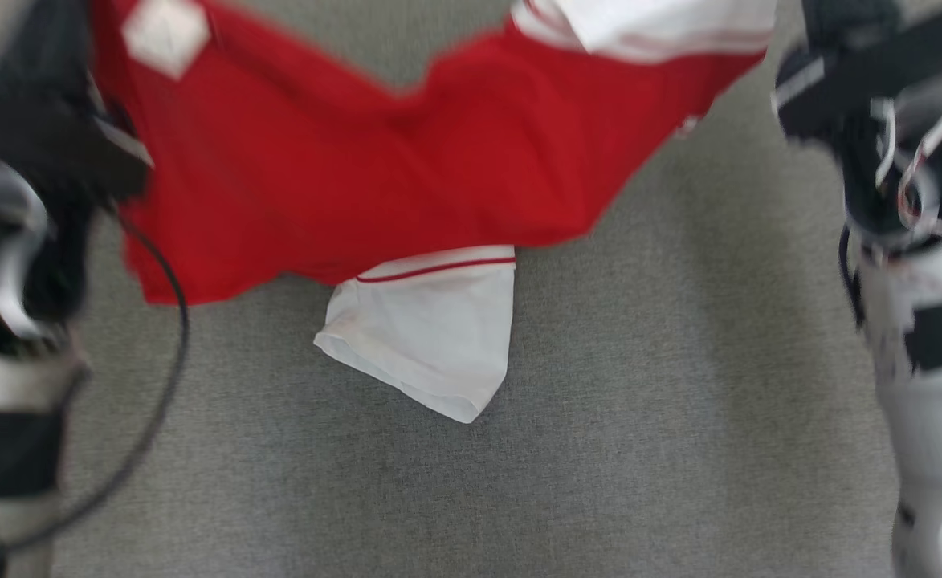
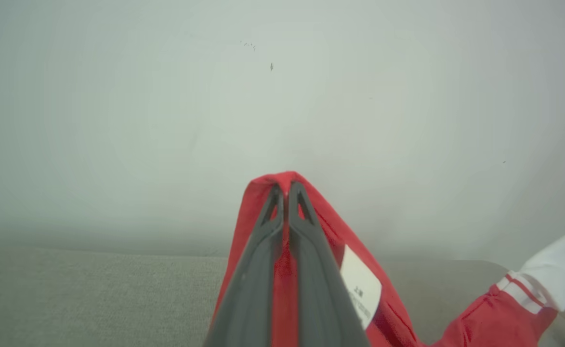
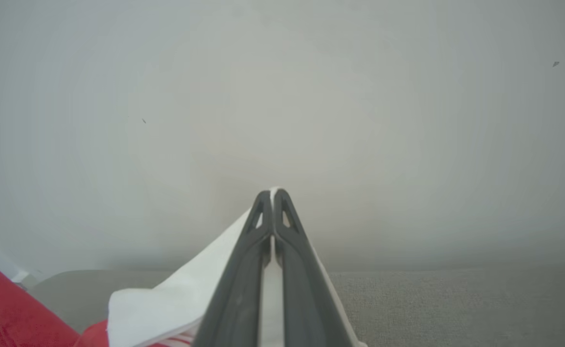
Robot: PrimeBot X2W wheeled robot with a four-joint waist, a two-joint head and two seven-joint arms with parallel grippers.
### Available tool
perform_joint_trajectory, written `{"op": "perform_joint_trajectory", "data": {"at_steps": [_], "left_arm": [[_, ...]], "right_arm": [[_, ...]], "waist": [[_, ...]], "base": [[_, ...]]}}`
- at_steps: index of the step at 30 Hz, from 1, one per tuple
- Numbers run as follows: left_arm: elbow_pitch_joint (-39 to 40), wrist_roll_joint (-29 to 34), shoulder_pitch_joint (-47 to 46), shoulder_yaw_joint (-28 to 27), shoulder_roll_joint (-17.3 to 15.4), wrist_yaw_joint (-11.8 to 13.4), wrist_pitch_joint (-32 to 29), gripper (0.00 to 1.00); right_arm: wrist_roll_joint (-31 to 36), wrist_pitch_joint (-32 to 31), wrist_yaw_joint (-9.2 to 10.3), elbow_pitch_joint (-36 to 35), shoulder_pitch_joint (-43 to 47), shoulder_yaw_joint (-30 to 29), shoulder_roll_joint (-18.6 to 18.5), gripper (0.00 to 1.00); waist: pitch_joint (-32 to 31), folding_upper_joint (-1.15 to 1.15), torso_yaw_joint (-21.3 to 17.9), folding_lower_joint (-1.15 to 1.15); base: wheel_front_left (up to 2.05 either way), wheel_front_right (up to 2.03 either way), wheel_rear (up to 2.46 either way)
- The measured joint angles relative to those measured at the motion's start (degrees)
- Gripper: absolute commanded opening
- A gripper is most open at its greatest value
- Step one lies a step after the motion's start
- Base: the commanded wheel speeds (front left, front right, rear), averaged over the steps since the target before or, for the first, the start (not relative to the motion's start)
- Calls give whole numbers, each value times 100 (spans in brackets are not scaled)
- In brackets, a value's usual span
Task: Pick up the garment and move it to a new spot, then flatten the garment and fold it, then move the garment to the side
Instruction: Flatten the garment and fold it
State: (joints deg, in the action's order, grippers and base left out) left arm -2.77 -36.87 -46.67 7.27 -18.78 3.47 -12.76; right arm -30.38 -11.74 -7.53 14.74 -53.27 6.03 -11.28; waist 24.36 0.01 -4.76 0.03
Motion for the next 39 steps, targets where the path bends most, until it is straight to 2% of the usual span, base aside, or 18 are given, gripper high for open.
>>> {"op": "perform_joint_trajectory", "data": {"at_steps": [4,7,15,18,22,27,30,33,36,39], "left_arm": [[-468,107,-1199,-176,-45,-53,468,0],[-800,460,-1939,-247,-133,-53,1131,0],[-1307,682,-3422,-275,16,-203,2263,0],[-1315,653,-3824,-453,154,-229,2607,0],[-1210,737,-3990,-523,242,-449,2746,0],[-1263,944,-3636,-549,302,-730,2781,0],[-1332,978,-3087,-593,380,-860,2780,0],[-1340,1056,-2410,-602,400,-961,2781,0],[-1226,1035,-1673,-739,479,-1009,2781,0],[-1045,1058,-922,-868,533,-1053,2781,0]], "right_arm": [[308,452,5,509,-1305,580,-282,0],[649,948,5,1099,-1983,633,-235,0],[1744,2267,5,2231,-3747,-523,78,0],[2126,2546,5,2298,-4311,-923,159,0],[2406,2669,5,1973,-4732,-1415,312,0],[2627,2673,7,1880,-4393,-1187,354,0],[2575,2611,5,2012,-3906,-822,275,0],[2340,2305,5,1956,-3362,-409,35,0],[2012,2046,5,1546,-2628,-180,-222,0],[1684,1579,5,953,-1773,-190,-456,0]], "waist": [[500,0,-84,0],[812,0,-162,1],[1213,0,-412,-1],[1251,0,-408,-1],[1272,-1,-317,-3],[1388,-1,-254,-3],[1473,-1,-229,-2],[1523,-1,-209,-2],[1483,-1,-217,-2],[1361,-1,-231,-3]], "base": [[0,0,0],[0,0,0],[0,0,0],[0,0,0],[0,0,0],[0,0,0],[0,0,0],[0,0,0],[0,0,0],[0,0,0]]}}
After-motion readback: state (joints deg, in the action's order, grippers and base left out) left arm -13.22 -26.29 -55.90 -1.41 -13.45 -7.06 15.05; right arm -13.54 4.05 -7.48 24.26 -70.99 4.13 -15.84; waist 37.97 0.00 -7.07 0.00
